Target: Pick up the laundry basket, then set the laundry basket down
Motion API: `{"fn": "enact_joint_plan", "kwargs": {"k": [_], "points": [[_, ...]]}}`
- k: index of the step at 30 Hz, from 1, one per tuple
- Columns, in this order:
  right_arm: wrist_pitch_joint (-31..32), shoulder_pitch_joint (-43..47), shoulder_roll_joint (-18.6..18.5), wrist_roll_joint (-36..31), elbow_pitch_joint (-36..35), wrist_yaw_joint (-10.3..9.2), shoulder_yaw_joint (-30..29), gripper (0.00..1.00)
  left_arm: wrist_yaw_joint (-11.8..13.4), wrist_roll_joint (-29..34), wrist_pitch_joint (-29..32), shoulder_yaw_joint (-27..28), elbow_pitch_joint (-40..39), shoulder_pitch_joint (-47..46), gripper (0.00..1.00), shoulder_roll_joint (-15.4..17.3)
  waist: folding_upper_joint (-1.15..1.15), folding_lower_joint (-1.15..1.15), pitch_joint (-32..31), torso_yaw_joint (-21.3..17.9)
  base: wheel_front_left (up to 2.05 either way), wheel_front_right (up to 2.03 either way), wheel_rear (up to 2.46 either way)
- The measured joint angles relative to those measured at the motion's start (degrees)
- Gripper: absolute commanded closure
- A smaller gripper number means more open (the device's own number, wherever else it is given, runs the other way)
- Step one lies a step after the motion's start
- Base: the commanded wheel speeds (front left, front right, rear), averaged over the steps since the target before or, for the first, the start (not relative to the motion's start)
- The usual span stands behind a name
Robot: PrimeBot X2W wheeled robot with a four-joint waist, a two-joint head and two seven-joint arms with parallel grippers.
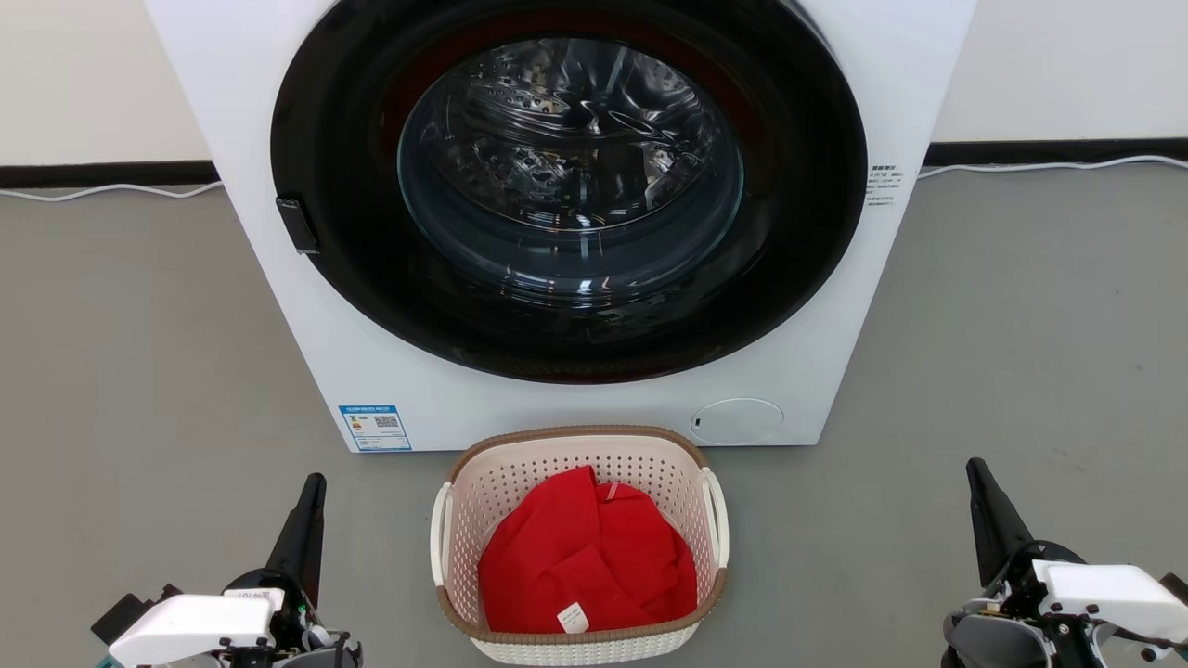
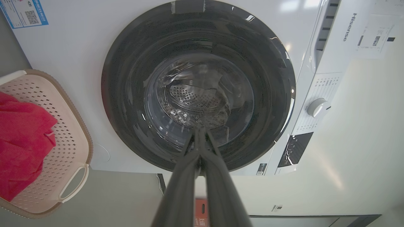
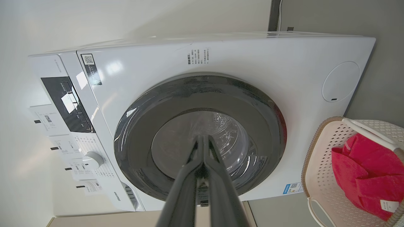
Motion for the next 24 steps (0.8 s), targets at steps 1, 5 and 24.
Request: {"fn": "enact_joint_plan", "kwargs": {"k": [1,5,24], "points": [[0.0,0.0,0.0,0.0,0.0,0.00,0.0,1.00,0.0,0.0,0.0,0.0,0.0,0.0,1.00,0.0,0.00,0.00,0.0,0.0,0.00,0.00,0.00],[0.0,0.0,0.0,0.0,0.0,0.00,0.0,1.00,0.0,0.0,0.0,0.0,0.0,0.0,1.00,-0.1,0.00,0.00,0.0,0.0,0.00,0.00,0.00],[-0.6,2.5,0.6,0.0,1.7,-0.05,0.7,0.00,0.1,0.0,-1.5,-1.0,2.5,2.6,0.00,-0.9,0.00,0.02,0.0,0.0,0.00,0.00,0.00]]}}
